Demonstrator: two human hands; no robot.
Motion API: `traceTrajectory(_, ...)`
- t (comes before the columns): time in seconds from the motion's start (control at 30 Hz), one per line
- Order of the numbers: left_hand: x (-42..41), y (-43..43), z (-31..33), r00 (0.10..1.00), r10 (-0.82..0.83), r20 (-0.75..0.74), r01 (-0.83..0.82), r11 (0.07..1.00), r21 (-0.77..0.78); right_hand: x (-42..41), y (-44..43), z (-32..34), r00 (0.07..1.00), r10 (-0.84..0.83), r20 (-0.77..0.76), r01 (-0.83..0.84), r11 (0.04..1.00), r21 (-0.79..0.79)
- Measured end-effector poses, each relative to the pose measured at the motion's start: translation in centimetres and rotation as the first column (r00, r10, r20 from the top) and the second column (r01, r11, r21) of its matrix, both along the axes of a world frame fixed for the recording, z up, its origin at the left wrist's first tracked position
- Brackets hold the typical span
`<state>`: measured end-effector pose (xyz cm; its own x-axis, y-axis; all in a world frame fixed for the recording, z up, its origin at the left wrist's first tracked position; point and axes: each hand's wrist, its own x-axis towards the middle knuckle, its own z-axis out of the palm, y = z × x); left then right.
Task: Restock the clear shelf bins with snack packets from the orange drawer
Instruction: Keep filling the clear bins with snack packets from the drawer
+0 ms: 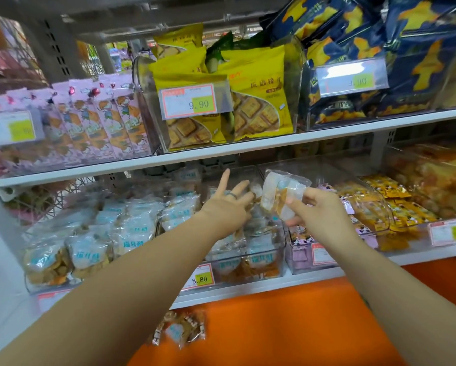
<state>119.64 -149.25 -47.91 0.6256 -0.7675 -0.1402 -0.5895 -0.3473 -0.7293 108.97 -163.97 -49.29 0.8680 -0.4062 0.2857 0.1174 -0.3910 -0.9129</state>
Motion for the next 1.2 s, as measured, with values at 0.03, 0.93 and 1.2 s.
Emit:
traceTrajectory(0.03, 0.1, 0.0, 0.3, 1.0, -0.024, 0.007, 0.024, 1.0, -0.015, -0.1, 0.0, 0.1, 1.0, 0.015, 0.004, -0.016, 1.0, 0.016)
traceTrajectory(0.93, -4.1, 3.9, 0.2, 0.231, -0.602, -0.765, -0.965, -0.241, -0.102, -2.1, 1.6, 1.1, 0.977, 0.063, 0.202, -0.058, 0.998, -0.031)
traceTrajectory(1.2, -4.4, 2.8, 1.2, 0.059, -0.794, -0.605, -0.978, -0.169, 0.126, -2.1, 1.0, 1.3, 0.989, 0.081, 0.121, -0.088, 0.994, 0.058)
